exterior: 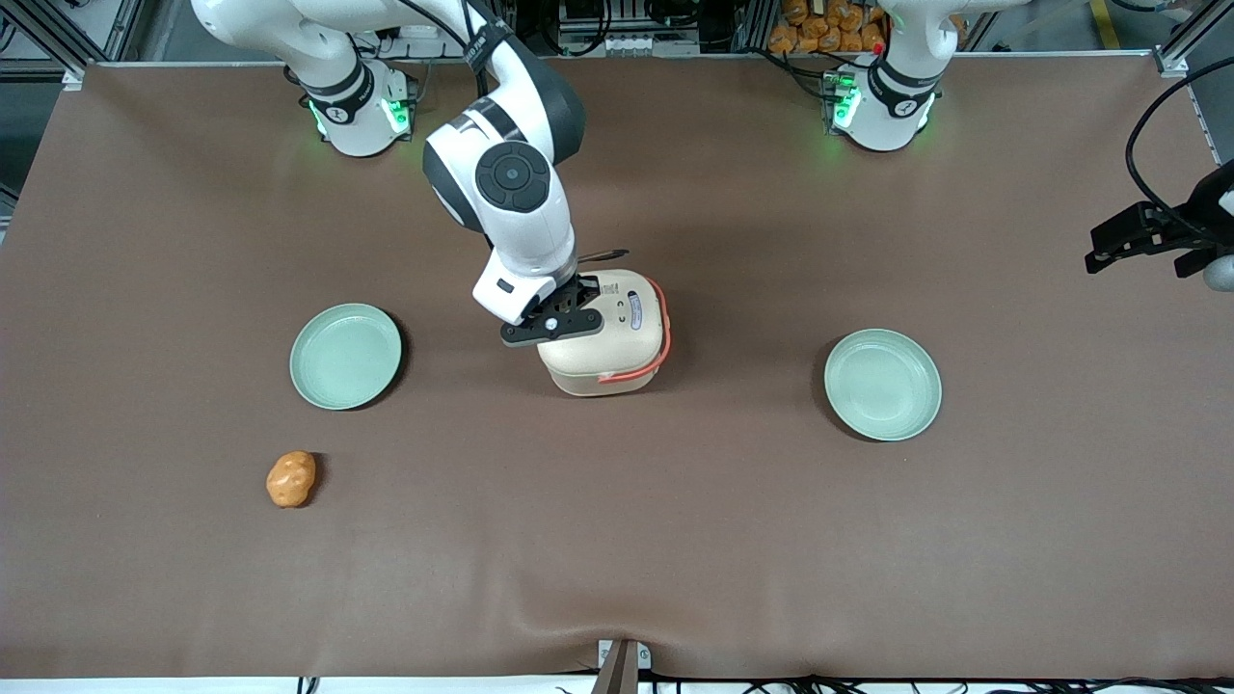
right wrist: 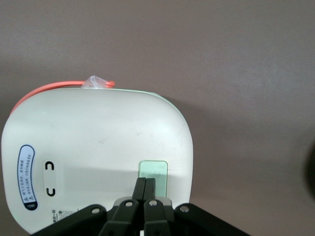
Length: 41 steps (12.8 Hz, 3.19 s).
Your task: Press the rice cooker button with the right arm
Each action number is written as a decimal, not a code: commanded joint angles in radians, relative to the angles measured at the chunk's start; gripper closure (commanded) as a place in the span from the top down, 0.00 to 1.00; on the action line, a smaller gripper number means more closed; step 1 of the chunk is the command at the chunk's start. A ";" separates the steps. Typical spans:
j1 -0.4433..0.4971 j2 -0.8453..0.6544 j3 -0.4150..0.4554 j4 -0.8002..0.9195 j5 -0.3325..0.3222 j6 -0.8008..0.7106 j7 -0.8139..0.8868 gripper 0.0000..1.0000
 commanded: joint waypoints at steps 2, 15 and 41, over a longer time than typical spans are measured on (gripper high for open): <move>0.016 0.009 -0.014 0.003 0.002 -0.007 0.046 0.00; 0.004 0.063 -0.017 0.006 -0.004 -0.001 0.054 0.00; -0.755 -0.377 -0.023 0.207 0.028 -0.610 -0.707 1.00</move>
